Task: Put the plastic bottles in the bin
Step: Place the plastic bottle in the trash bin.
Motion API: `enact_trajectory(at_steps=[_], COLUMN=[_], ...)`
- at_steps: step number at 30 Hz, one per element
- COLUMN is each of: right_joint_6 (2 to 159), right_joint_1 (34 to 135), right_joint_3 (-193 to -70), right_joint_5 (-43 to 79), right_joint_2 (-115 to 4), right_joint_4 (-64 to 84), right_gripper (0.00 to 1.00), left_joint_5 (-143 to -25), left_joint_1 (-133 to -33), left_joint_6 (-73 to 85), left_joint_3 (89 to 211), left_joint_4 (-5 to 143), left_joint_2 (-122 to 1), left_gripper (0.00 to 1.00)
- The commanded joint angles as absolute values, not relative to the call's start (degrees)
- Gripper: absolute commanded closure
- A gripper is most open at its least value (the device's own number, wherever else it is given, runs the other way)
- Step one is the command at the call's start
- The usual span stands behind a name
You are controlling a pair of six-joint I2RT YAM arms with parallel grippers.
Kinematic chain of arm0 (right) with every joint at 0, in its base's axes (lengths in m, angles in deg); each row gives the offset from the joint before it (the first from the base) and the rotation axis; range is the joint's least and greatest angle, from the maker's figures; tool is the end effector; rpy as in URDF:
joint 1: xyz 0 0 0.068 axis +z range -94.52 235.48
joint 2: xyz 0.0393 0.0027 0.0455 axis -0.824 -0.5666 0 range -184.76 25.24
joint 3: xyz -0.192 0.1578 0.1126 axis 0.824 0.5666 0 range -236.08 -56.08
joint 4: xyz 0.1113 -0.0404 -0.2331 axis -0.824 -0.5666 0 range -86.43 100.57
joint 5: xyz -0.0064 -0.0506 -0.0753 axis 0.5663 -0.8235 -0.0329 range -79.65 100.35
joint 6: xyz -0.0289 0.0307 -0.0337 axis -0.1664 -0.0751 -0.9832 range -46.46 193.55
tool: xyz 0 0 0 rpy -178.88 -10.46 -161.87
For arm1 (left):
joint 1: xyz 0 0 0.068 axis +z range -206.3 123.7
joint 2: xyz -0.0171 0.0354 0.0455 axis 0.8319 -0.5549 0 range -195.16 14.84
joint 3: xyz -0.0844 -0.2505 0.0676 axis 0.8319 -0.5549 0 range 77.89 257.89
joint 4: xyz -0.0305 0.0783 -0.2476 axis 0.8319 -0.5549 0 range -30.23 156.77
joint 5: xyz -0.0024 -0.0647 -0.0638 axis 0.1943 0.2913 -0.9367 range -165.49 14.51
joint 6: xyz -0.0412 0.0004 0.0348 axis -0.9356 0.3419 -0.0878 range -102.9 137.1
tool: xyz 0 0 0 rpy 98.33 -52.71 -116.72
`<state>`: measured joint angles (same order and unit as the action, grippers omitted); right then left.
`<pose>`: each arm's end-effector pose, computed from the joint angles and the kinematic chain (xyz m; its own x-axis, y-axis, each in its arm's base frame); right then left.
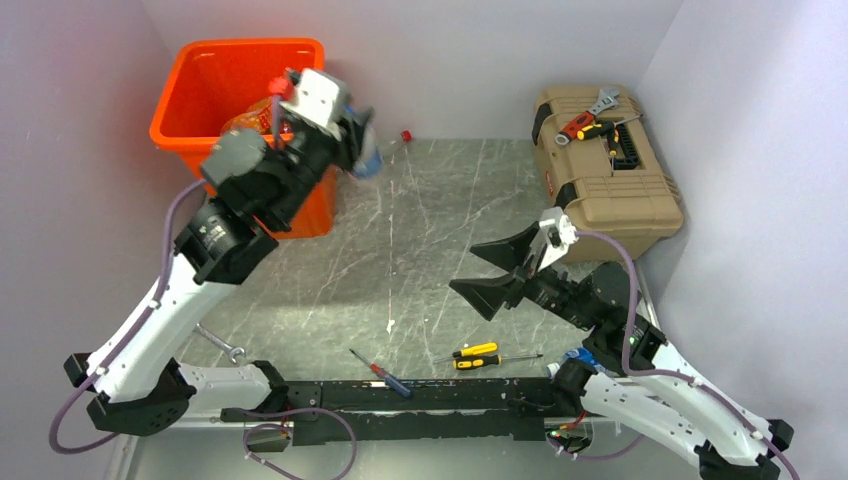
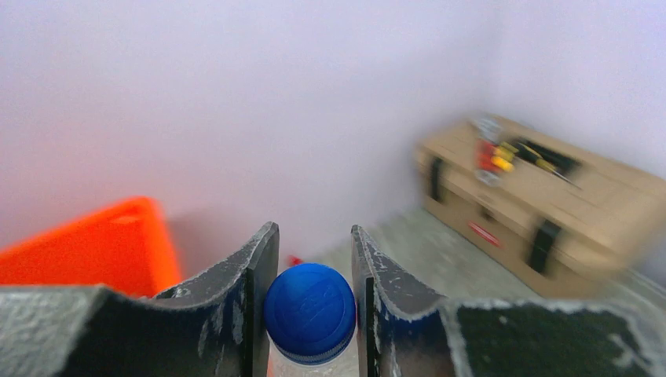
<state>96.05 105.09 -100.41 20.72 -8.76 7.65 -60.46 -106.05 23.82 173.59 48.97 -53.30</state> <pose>0.0856 0.1104 0.3782 -0.2537 0.2827 -0.9250 -0.8310 0.4257 0.3580 0.1479 -0.1604 0.5434 0.1757 -0.0327 -0.9839 0.5553 0.8285 0.0716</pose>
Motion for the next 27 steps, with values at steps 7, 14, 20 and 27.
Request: enact_trajectory(at_steps=[7, 14, 20, 27], right_joint_6=[98.52, 99.34, 100.93, 100.81], right_joint_1=[105.23, 105.23, 105.23, 105.23], right_joint_3=[-87.26, -84.79, -84.1, -82.97], right_joint_5=[15.14, 19.62, 15.62, 13.21], right_joint_2=[-3.49, -5.64, -6.06, -4.74], right_joint_4=[14.63, 14.11, 11.86, 8.42], right_gripper=[0.0, 0.0, 0.0, 0.0], left_joint_5=[-52.71, -54.49, -50.32, -54.56], left_joint_1=[-83.54, -71.38, -61.36, -60.9], left_joint_6=[34.28, 28.18, 21.11, 12.4], left_joint_3=[184.53, 189.75, 189.29, 186.36], left_joint_4=[72.1, 72.24, 66.86, 65.75], left_joint_2=[-60.45, -70.15, -78.68, -77.58], left_gripper=[1.0, 1.0, 1.0, 0.3])
